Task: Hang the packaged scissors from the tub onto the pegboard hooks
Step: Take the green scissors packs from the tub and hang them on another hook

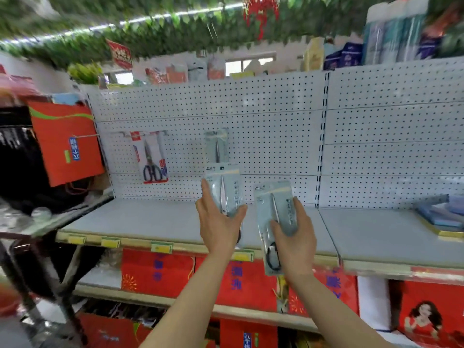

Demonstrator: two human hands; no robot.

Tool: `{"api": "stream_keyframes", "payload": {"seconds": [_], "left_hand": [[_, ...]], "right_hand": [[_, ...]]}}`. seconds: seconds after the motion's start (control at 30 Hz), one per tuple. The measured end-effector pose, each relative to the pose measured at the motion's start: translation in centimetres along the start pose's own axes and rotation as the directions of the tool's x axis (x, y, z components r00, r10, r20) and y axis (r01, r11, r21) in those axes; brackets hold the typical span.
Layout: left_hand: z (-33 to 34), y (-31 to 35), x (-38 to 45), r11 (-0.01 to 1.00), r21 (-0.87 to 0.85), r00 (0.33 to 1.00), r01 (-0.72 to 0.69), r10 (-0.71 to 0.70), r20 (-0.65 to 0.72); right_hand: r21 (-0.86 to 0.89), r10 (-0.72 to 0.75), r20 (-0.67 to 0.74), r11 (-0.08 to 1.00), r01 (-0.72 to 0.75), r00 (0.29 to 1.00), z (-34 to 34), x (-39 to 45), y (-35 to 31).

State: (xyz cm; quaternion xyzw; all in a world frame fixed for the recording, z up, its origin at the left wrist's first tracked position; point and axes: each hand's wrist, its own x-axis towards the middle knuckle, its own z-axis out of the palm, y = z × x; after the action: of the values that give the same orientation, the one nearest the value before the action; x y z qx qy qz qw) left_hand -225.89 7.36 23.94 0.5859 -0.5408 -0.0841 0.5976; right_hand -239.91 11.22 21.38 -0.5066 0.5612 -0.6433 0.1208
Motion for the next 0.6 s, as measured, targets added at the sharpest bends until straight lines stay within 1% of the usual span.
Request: {"api": "stream_keyframes", "payload": {"seconds": [0.07, 0.17, 0.37, 0.6], "left_hand": [[0.1, 0.1, 2.7, 1.000, -0.006, 1.000, -0.020, 0.020, -0.013], [0.5, -0.2, 6.8, 0.999, -0.018, 0.999, -0.046, 0.046, 0.008], [2.1, -1.8, 14.8, 0.995, 0.018, 0.993, -0.095, 0.093, 0.066], [5.0, -4.2, 21.3, 0.997, -0.009, 0.987, -0.079, 0.080, 0.137]], "right_hand": [[-0.001, -0.025, -0.013, 1.000, 0.025, 1.000, 1.4, 1.2, -1.0], [0.006, -0.050, -0.050, 0.999, 0.051, 0.997, 4.0, 3.1, -2.3], [0.039, -0.038, -0.098, 0.998, 0.042, 0.994, 10.1, 6.5, -4.2], [0.068, -0.012, -0.145, 0.997, 0.022, 0.989, 15.7, 9.2, -4.6]]}}
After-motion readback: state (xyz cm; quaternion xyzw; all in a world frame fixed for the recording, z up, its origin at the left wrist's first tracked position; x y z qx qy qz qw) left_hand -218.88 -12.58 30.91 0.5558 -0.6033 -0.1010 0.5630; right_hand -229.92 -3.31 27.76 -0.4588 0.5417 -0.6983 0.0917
